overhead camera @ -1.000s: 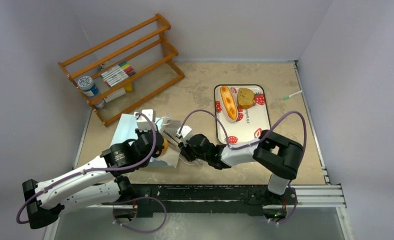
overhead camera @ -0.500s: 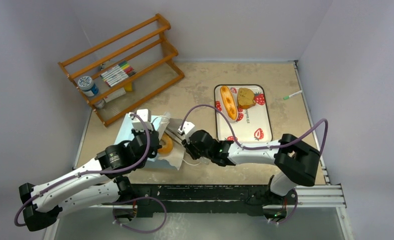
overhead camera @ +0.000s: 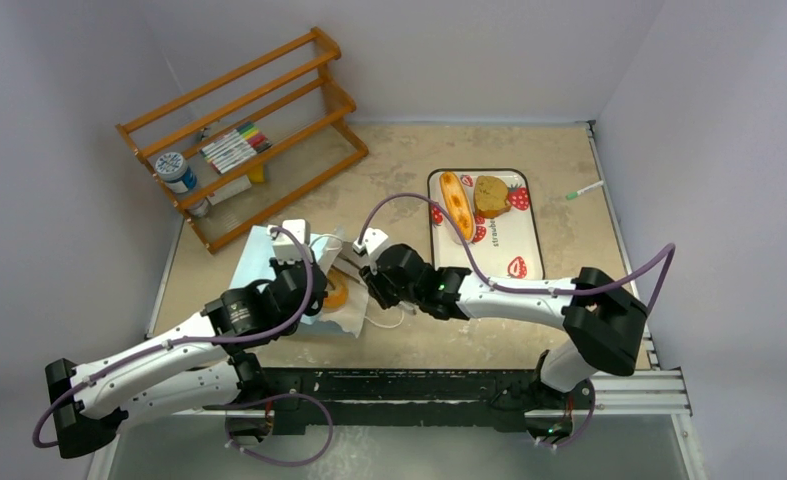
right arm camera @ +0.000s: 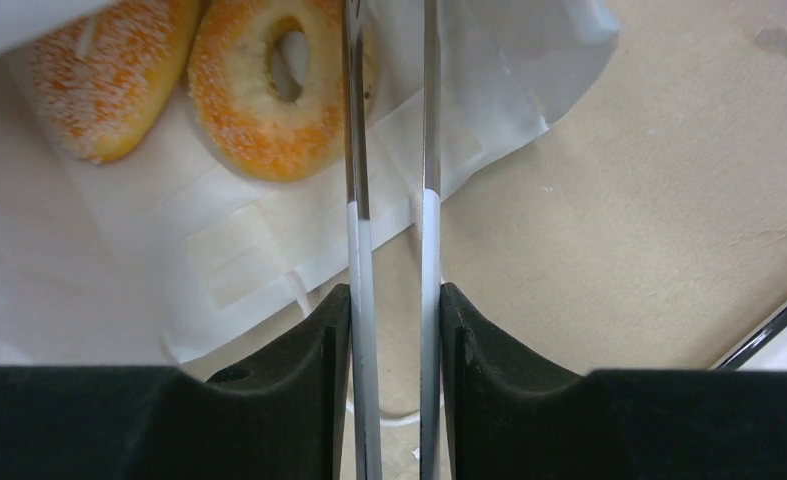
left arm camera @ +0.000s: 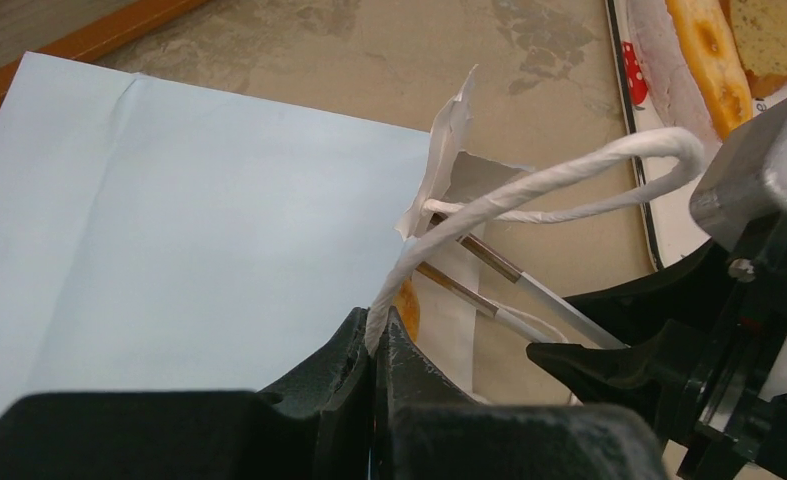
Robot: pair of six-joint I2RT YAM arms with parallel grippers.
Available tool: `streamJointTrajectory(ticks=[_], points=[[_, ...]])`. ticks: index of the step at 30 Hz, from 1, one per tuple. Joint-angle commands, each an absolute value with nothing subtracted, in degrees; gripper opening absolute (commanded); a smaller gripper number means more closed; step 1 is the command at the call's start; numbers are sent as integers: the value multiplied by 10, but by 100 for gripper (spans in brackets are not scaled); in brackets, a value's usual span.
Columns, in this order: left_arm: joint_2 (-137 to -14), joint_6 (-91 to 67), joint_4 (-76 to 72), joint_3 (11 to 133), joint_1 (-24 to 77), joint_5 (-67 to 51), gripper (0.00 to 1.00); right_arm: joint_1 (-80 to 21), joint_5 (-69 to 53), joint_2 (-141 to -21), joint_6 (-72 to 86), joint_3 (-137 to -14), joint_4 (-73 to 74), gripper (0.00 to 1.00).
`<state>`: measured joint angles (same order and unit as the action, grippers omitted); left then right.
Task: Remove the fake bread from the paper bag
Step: Pick up the clamp at the center of the board, then take out the fake bread from the paper bag.
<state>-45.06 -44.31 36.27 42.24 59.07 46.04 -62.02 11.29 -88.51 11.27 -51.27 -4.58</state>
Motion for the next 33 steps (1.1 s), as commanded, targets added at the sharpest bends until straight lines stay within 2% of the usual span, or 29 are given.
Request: streamJointTrajectory(ticks=[1, 5, 10, 15, 33], points=[[-443, -432, 341, 410, 592, 476, 0, -614, 124, -876, 109, -550, -32, 37], [-443, -432, 332, 406, 592, 478, 0, -612, 121, -875, 111, -545, -26, 39], [-437, -428, 326, 404, 592, 483, 0, -609, 98, -858, 120, -535, -11, 35], [-436, -422, 328, 407, 592, 482, 0, -605, 82, -799, 151, -515, 3, 33], [-426, -409, 349, 434, 592, 482, 0, -531, -90, -654, 263, -477, 57, 30]])
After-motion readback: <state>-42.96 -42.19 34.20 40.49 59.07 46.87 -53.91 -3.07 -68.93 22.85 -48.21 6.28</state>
